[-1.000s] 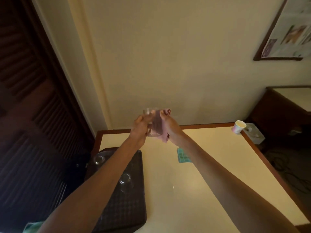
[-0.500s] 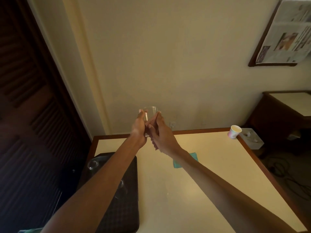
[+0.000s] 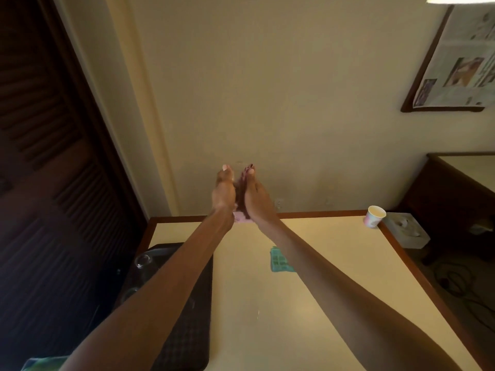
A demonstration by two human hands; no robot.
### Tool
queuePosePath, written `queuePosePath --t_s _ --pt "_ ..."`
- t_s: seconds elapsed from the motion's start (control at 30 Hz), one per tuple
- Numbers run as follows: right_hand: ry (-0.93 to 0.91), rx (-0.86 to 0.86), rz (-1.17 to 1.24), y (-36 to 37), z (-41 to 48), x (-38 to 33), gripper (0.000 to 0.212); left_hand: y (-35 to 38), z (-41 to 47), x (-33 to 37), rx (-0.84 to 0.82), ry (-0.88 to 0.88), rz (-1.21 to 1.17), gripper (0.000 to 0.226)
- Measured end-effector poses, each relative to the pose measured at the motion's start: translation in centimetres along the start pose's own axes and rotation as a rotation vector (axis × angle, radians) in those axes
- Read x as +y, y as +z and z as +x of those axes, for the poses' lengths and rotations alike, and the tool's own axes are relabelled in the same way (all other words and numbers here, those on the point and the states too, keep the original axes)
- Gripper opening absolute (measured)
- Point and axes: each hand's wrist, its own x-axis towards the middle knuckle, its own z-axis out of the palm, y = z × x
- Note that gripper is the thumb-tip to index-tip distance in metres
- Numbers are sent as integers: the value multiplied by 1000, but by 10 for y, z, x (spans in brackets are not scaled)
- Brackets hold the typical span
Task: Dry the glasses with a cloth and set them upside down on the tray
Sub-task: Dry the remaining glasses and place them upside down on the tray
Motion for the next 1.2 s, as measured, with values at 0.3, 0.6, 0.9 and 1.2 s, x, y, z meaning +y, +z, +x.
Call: queuePosePath --t_s 0.3,0.6,0.9,1.2 --pt "-302 64 -239 12 -13 7 59 -5 -4 9 -25 -24 -23 43" --pt "81 4 149 -14 14 -18 74 7 -18 15 -33 166 213 69" --pt "-106 -119 74 -2 -7 3 49 6 -3 21 93 159 94 73" --pt "-406 6 -50 -12 14 -11 32 14 -4 22 44 104 -3 44"
